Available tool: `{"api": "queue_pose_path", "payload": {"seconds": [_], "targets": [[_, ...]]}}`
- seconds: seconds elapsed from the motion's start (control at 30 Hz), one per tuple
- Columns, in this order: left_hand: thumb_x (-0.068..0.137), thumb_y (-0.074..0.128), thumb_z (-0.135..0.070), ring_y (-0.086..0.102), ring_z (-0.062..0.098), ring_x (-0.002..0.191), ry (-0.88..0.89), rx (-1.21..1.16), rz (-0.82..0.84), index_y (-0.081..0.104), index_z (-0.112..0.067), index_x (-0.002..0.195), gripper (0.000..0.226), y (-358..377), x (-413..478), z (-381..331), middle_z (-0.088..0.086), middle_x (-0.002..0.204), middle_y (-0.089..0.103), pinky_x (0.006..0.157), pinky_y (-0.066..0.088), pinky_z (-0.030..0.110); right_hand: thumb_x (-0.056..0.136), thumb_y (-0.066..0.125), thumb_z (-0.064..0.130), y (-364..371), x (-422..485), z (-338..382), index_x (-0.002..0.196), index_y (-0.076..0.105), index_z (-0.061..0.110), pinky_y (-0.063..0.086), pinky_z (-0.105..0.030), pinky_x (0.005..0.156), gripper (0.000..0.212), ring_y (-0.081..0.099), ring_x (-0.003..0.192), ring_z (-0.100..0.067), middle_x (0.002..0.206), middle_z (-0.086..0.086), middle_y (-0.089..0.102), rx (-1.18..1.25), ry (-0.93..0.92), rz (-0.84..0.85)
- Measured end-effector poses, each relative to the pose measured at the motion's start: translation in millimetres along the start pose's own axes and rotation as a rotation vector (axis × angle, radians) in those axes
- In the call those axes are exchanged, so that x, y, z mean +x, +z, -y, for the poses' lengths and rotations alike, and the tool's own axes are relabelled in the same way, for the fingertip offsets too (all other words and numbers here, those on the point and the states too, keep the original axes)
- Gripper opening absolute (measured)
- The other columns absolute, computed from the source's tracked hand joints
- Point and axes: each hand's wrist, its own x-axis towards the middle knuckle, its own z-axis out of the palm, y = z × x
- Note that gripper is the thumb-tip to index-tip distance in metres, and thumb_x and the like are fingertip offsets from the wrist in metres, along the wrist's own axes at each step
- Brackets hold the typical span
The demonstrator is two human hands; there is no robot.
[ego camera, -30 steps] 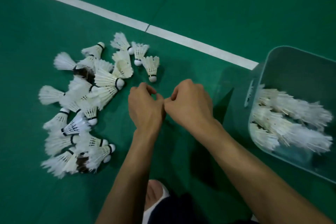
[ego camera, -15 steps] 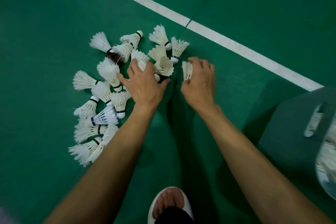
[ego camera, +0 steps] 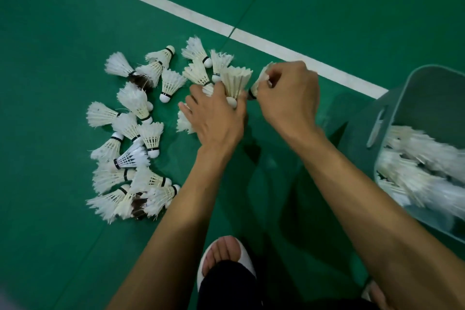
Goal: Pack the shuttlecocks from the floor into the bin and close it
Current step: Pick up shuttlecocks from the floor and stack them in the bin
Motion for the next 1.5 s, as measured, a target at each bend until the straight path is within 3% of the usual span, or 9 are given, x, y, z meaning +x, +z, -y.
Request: {"api": "queue_pose_path", "payload": {"seconds": [0.17, 0.3, 0.4, 0.53, 0.8, 1.0, 1.13, 1.3, 1.5], "targets": [[0.089, 0.055, -0.059, 0.047, 0.033, 0.104, 0.189, -0.433, 0.084, 0.064, -0.014, 0.091, 0.045, -40.4, -21.6, -83.8, 0.014, 0.101, 0.054, 0.087, 0.045, 0.043, 0.074, 0.058, 0.028, -103.4, 13.7, -11.6, 0.078, 0.076, 0.013, 0.057, -0.036, 0.066, 0.024, 0.071, 0.075, -0.023, 0.074, -0.003, 0.073, 0.071, 0.027, -0.172], [0.08, 0.055, -0.062, 0.06, 0.036, 0.093, 0.385, -0.606, 0.153, 0.068, -0.022, 0.075, 0.042, -52.5, -56.0, -165.2, 0.009, 0.079, 0.064, 0.077, 0.05, 0.045, 0.067, 0.063, 0.023, -194.3, 7.3, -65.3, 0.071, 0.073, 0.003, 0.048, -0.029, 0.052, 0.023, 0.052, 0.052, -0.012, 0.056, 0.0, 0.057, 0.086, 0.168, -0.23], [0.08, 0.053, -0.064, 0.061, 0.034, 0.094, 0.451, -0.561, 0.233, 0.055, -0.031, 0.068, 0.036, -48.6, -90.3, -208.0, 0.01, 0.087, 0.065, 0.072, 0.042, 0.037, 0.061, 0.074, 0.025, -240.8, -12.4, -114.4, 0.06, 0.064, 0.003, 0.032, -0.027, 0.047, 0.023, 0.032, 0.049, -0.015, 0.055, -0.005, 0.041, 0.16, 0.351, -0.256], [0.089, 0.054, -0.062, 0.05, 0.025, 0.101, 0.527, -0.532, 0.314, 0.06, -0.029, 0.083, 0.034, -35.0, -133.5, -246.1, 0.004, 0.109, 0.052, 0.078, 0.035, 0.033, 0.062, 0.081, 0.028, -271.9, -51.6, -186.0, 0.08, 0.071, -0.008, 0.033, -0.028, 0.052, 0.041, 0.038, 0.05, -0.017, 0.053, -0.003, 0.05, 0.099, 0.593, -0.095], [0.068, 0.053, -0.074, 0.059, 0.043, 0.118, 0.386, -0.319, 0.774, 0.069, -0.024, 0.086, 0.055, 22.8, -159.7, -251.7, 0.019, 0.127, 0.063, 0.1, 0.05, 0.055, 0.066, 0.082, 0.023, -225.2, -80.1, -251.7, 0.083, 0.073, 0.008, 0.061, -0.035, 0.076, 0.024, 0.073, 0.08, -0.024, 0.084, -0.006, 0.075, -0.221, 0.731, 0.341], [0.053, 0.053, -0.078, 0.06, 0.041, 0.12, 0.296, -0.177, 0.908, 0.071, -0.02, 0.12, 0.09, 23.2, -141.0, -229.4, 0.016, 0.131, 0.065, 0.104, 0.048, 0.055, 0.068, 0.085, 0.009, -200.0, -60.6, -246.6, 0.069, 0.073, 0.005, 0.058, -0.024, 0.06, 0.013, 0.072, 0.057, -0.012, 0.054, 0.0, 0.071, -0.236, 0.701, 0.379], [0.062, 0.056, -0.069, 0.061, 0.034, 0.12, 0.322, -0.164, 0.955, 0.068, -0.017, 0.127, 0.085, 13.4, -143.4, -230.7, 0.011, 0.125, 0.069, 0.105, 0.049, 0.049, 0.071, 0.085, 0.002, -197.8, -60.1, -250.5, 0.072, 0.077, 0.002, 0.065, -0.036, 0.064, 0.008, 0.074, 0.054, -0.016, 0.055, -0.007, 0.073, -0.046, 0.811, 0.312], [0.092, 0.068, -0.05, 0.059, 0.013, 0.065, 0.328, -0.175, 1.061, 0.076, -0.008, 0.096, 0.043, 19.6, -147.4, -231.4, -0.002, 0.08, 0.071, 0.064, 0.041, 0.029, 0.075, 0.087, 0.001, -207.6, -66.7, -257.6, 0.078, 0.075, -0.003, 0.062, -0.031, 0.057, 0.013, 0.072, 0.049, -0.017, 0.056, -0.011, 0.072, 0.097, 0.89, 0.274], [0.088, 0.071, -0.054, 0.061, 0.018, 0.073, 0.274, -0.188, 1.116, 0.076, -0.014, 0.075, 0.043, 25.2, -148.4, -235.0, 0.001, 0.089, 0.073, 0.076, 0.044, 0.032, 0.071, 0.091, 0.013, -232.7, -73.8, -258.4, 0.072, 0.079, 0.005, 0.048, -0.025, 0.045, 0.015, 0.055, 0.034, -0.008, 0.058, -0.005, 0.073, -0.051, 0.794, 0.347]]}}
